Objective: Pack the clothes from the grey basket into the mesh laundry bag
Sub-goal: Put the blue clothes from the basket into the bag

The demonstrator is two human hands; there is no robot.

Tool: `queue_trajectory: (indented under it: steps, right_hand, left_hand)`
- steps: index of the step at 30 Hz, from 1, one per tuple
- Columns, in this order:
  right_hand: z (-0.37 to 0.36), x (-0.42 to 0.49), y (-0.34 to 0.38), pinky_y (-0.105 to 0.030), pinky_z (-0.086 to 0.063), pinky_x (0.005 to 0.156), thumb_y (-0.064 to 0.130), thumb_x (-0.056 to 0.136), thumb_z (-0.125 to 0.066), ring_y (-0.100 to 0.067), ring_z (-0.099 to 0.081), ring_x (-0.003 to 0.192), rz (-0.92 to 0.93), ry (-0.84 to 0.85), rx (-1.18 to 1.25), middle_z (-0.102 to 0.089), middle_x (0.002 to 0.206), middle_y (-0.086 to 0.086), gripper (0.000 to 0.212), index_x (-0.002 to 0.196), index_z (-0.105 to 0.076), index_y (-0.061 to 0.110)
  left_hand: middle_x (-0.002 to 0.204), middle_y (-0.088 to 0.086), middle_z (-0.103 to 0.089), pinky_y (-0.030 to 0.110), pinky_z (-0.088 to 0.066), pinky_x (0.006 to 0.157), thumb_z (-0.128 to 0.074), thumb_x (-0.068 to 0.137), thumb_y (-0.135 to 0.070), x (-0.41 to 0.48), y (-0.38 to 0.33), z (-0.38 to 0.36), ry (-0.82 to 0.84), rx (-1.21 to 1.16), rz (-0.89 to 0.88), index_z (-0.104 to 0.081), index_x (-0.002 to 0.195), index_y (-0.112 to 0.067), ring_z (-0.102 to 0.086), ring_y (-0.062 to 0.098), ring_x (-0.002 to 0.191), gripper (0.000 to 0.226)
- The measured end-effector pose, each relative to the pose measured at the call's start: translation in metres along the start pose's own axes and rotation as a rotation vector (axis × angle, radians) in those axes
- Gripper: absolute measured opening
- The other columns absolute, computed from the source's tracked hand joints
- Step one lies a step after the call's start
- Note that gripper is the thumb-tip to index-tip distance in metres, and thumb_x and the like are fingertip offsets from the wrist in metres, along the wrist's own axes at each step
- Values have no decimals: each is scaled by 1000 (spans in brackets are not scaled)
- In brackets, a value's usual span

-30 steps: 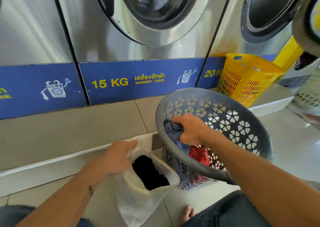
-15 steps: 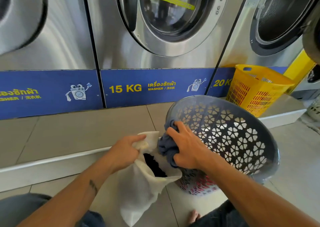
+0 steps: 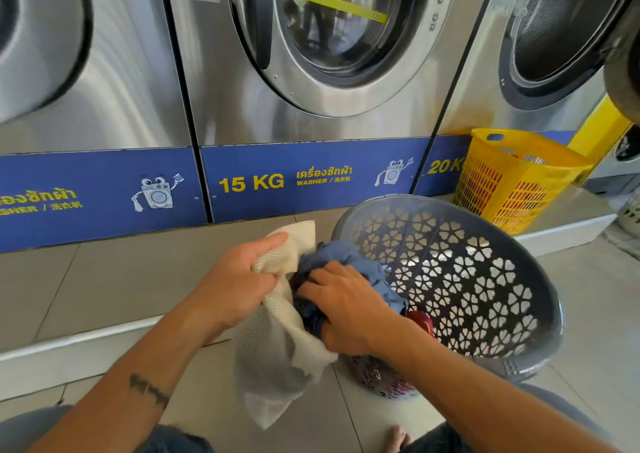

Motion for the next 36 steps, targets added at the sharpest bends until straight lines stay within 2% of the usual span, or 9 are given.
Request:
queue_trajectory:
  steps: [5,7,10,13,18,24,28,33,36]
  right_hand:
    - [27,-11,-18,-41,-48,101,17,74,-63,-13,-56,121,-173,121,546,-61,130,5,68,137,-42,32]
    - [34,-13,-33,-46,-44,107,19,73,-72,-19,-45,128,-256,-2,462,-49,139,3,77,139,-36,32]
    - [18,-17,-59,-57,-33,114,41,67,-80,-31,-22,143,-482,161,335,-22,158,-7,105,151,-17,44]
    - [2,-17,-60,-50,-54,92,32,72,-77,-23,-60,108,-502,187,640,-58,123,-4,73,134,-39,44]
    - [5,-12,-54,-46,-54,73,38,70,-65,-25,-56,82,-426,76,352,-50,95,1,38,103,-47,34]
    - [29,-13,-26,-38,-52,56,28,73,-70,-27,-58,80,-236,-34,-63,-52,98,-2,48,114,-46,27]
    - [25,-16,-2,-38,-49,44,21,63,-79,-29,-59,75,-213,-116,-110,-53,95,-5,59,111,-45,24]
    - [-6,-12,13,-47,-46,79,36,66,-76,-33,-58,92,-25,95,-259,-60,105,-8,59,119,-54,22]
    - [-23,-15,22,-57,-31,105,40,68,-72,-34,-52,116,71,276,-214,-61,124,-7,76,137,-41,26]
  left_hand:
    - [133,-6,-61,28,-47,88,-59,82,-2,2,17,1,42,-16,37,-53,133,-42,-62,11,106,65]
    - [137,-10,-57,30,-45,97,-59,81,-3,3,19,-2,56,-6,33,-51,135,-41,-57,13,120,66]
    - [138,-11,-55,30,-44,99,-59,81,-4,3,18,-7,68,6,34,-51,136,-42,-54,13,124,67]
    - [138,-13,-54,37,-44,104,-58,82,-9,2,17,-9,82,10,28,-49,135,-45,-55,10,121,65]
    - [140,-10,-52,37,-47,100,-59,86,-9,-1,22,-10,71,43,36,-47,139,-39,-55,13,120,63]
    - [134,-12,-56,30,-57,76,-55,86,-3,-8,28,-17,13,23,38,-48,140,-37,-68,5,88,65]
    - [131,-3,-61,23,-52,75,-53,88,2,-17,40,-27,-15,-91,73,-48,140,-35,-64,18,107,65]
    - [124,19,-62,22,-52,56,-46,87,11,-25,73,-31,-9,-186,303,-46,142,-22,-65,18,80,65]
    - [127,19,-59,34,-56,71,-43,85,15,-29,92,-34,-16,-172,371,-44,144,-15,-64,28,96,67]
Point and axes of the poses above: each hand's wrist, its own x-axis towards the middle knuckle, its own z-axis out of the back of the hand, y = z × x, the point moved 3 cm from there along x, towards the middle knuckle
